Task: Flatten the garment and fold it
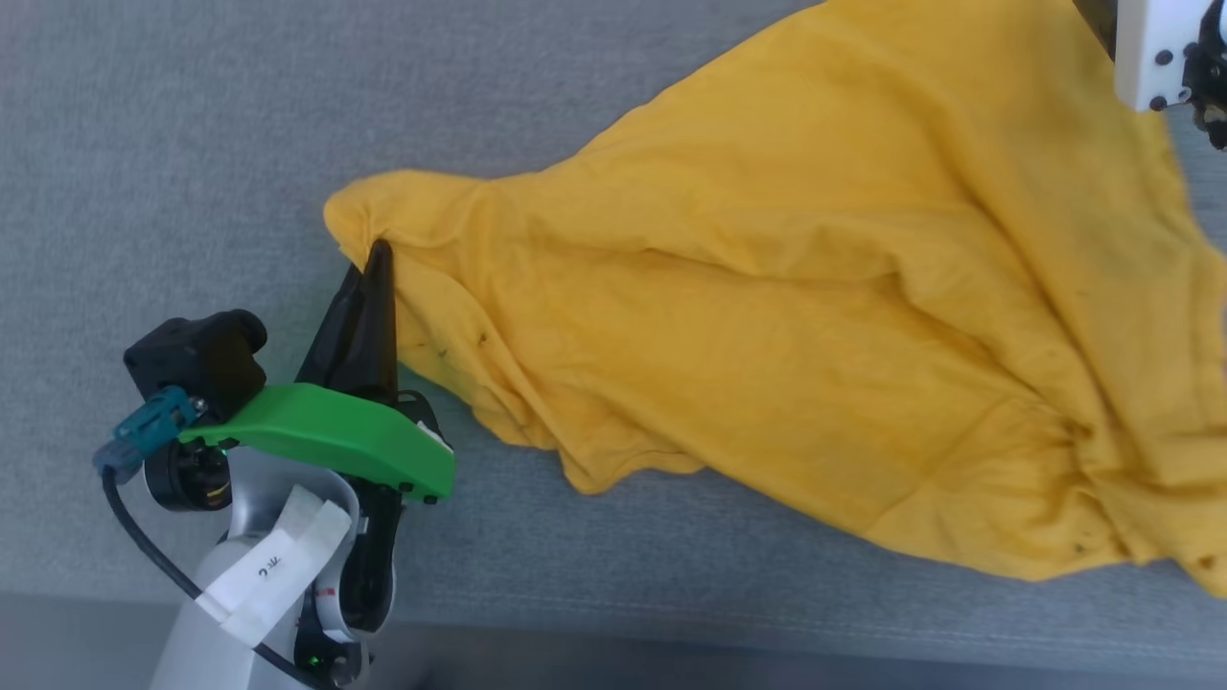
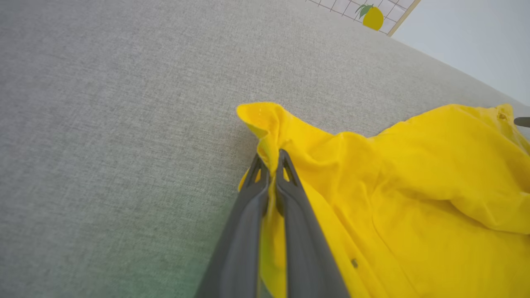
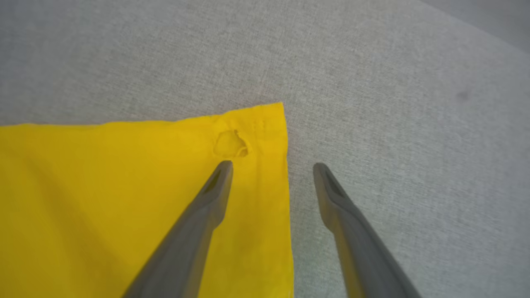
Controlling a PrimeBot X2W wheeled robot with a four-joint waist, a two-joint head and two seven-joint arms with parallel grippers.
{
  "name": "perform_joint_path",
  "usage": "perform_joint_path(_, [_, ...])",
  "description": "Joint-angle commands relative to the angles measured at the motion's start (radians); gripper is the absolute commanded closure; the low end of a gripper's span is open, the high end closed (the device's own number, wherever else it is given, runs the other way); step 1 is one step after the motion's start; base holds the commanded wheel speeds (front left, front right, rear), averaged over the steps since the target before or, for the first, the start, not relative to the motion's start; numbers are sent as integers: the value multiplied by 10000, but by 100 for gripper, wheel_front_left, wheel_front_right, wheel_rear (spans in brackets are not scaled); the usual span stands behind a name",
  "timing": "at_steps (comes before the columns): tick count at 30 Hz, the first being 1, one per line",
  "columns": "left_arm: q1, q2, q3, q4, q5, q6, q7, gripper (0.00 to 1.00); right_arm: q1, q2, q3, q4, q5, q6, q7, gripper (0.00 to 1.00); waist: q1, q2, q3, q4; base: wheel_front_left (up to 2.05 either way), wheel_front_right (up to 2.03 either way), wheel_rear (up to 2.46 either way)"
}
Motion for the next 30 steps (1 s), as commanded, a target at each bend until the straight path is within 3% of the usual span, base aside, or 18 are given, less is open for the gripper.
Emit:
perform_joint_path(1, [-124, -37, -29, 70, -35, -50, -68, 100, -255, -17, 105, 132, -197, 31, 253, 0, -1, 0, 779, 726, 0, 0, 0])
perform_joint_path(10, [-240, -88, -127, 446, -127, -165, -189, 100, -279, 22, 681, 616, -202, 31, 1525, 0, -1, 0, 822, 560, 0, 0, 0])
perform_joint_path(11, [-235, -72, -106, 515, -143, -175, -208, 100, -251, 74, 668, 588, -61, 31, 1634, 71, -1, 0, 732, 465, 0, 0, 0])
perform_joint_path(12, [-225, -58, -93, 571, -156, -180, -211, 100, -238, 88, 692, 530, 54, 31, 1712, 100, -1, 0, 658, 391, 0, 0, 0])
perform_joint_path(16, [-143, -4, -20, 879, -260, -229, -258, 100, -216, 109, 413, 62, 551, 31, 1305, 100, -1, 0, 80, -51, 0, 0, 0])
perform_joint_path(22, [-187, 103, 17, 1425, -360, -373, -308, 100, 251, -64, -580, -1312, 1603, 31, -635, 100, -1, 0, -1296, -736, 0, 0, 0])
perform_joint_path(30, [366, 396, 332, 1724, -487, -195, -167, 100, 3261, -301, -1236, -4092, 3249, 31, -1205, 100, -1, 0, -3048, -2043, 0, 0, 0])
